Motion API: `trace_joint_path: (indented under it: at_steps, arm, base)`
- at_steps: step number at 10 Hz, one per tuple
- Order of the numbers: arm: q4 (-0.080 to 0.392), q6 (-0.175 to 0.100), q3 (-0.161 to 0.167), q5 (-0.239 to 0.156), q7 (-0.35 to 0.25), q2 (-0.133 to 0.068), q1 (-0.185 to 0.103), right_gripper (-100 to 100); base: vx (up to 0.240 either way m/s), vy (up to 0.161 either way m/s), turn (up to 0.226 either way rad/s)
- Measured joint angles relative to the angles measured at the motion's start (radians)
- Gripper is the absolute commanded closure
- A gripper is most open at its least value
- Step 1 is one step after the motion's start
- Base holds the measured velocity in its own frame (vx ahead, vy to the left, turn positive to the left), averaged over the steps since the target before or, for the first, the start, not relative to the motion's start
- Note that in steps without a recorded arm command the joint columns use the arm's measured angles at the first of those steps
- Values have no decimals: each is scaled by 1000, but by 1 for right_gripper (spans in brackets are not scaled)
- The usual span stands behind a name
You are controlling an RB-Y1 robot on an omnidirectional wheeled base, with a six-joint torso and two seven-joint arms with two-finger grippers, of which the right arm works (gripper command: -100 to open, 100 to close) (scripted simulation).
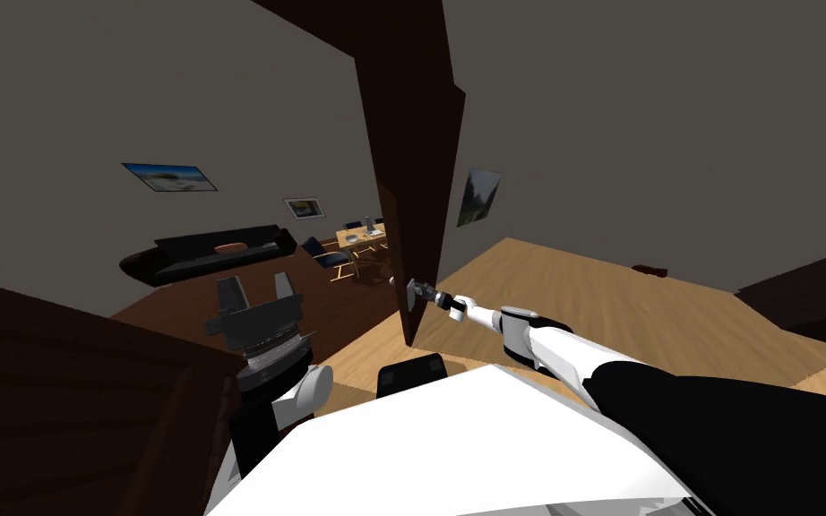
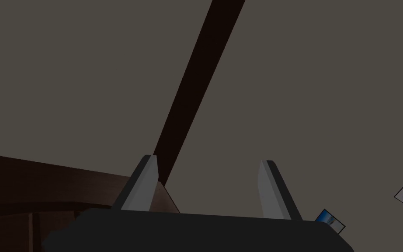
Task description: Pull the door open
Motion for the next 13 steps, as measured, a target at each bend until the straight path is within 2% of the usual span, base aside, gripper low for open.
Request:
trace_joint_path:
  at_steps: [2,3,4,6,10,11,13]
  arm:
    - [26,-19,2,-5,-10,-5,-7,100]
    - [52,-33,3,-7,-16,-1,-14,100]
    - [76,-49,5,-10,-25,-5,-21,100]
    - [90,-62,4,-16,-33,-15,-26,100]
    - [121,-107,51,-33,-50,-12,-55,100]
    - [146,-126,71,-35,-59,-6,-63,100]
    - [165,-156,106,-43,-72,-9,-74,100]
  base:
    - [-37,-1,163]
    - [-49,3,296]
    - [-51,12,288]
    - [-28,-56,67]
    - [-103,-185,97]
    - [-104,-223,104]
    - [-103,-197,106]
